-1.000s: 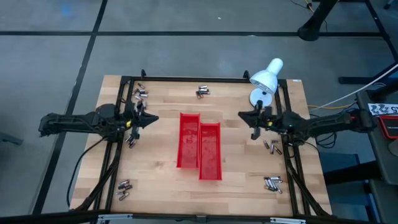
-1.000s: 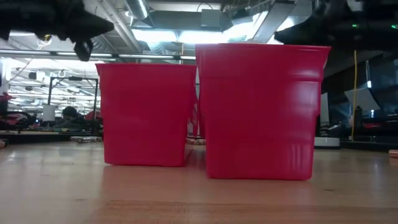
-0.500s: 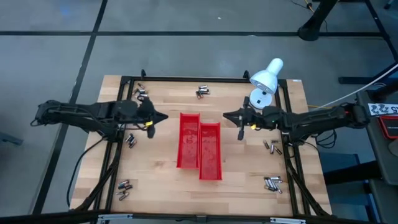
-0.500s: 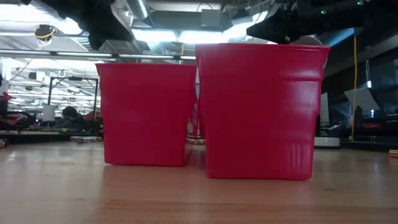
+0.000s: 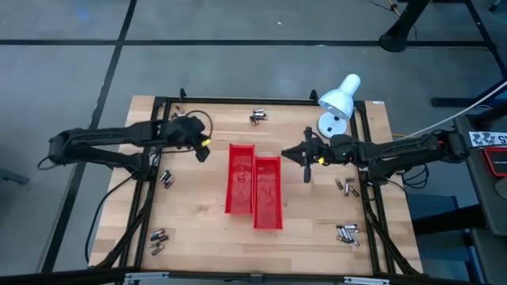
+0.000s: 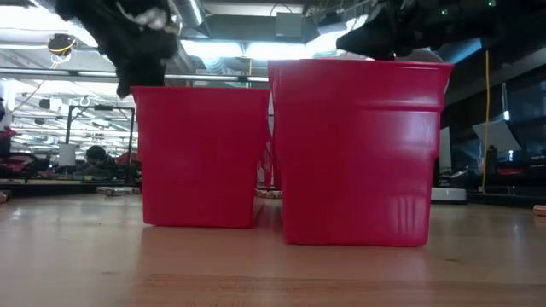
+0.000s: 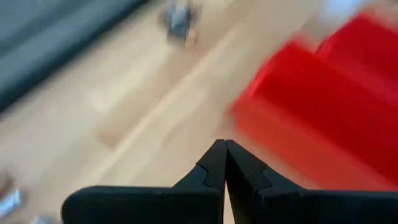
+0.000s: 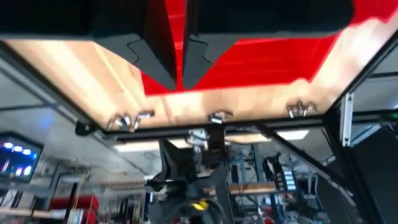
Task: Sort batteries
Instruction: Put the black battery into the left red bin
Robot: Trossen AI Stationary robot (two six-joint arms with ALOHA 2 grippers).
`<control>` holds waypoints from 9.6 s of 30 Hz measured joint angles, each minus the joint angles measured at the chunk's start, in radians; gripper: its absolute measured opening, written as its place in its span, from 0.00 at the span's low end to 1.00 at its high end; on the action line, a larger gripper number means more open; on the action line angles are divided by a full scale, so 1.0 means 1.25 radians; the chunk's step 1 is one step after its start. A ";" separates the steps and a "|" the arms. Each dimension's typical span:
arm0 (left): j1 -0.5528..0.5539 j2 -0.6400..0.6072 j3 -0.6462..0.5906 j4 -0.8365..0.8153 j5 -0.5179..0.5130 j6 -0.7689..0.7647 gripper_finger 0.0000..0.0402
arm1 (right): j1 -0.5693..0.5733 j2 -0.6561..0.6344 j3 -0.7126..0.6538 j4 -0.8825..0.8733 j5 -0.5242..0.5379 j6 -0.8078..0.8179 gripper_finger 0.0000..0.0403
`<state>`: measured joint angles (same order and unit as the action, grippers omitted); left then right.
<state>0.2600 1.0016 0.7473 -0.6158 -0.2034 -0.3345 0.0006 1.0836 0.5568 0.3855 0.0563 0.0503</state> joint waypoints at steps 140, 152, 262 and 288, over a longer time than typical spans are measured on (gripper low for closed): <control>-0.298 0.332 0.169 0.209 -0.034 -0.336 0.21 | -0.001 0.000 -0.001 -0.207 0.023 -0.227 0.08; -0.289 0.329 0.211 0.181 0.050 -0.266 0.32 | -0.001 0.000 -0.001 -0.213 0.023 -0.227 0.08; -0.854 0.490 0.204 -0.178 0.240 -1.006 0.08 | 0.000 0.001 0.000 -0.209 0.023 -0.227 0.08; -0.280 0.348 0.206 0.139 -0.105 -0.158 0.09 | -0.001 0.001 0.000 -0.234 0.035 -0.212 0.08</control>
<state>-0.0898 1.4368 1.0050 -0.4416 -0.3347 -0.5324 -0.0002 1.0843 0.5564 0.0926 0.0999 -0.2148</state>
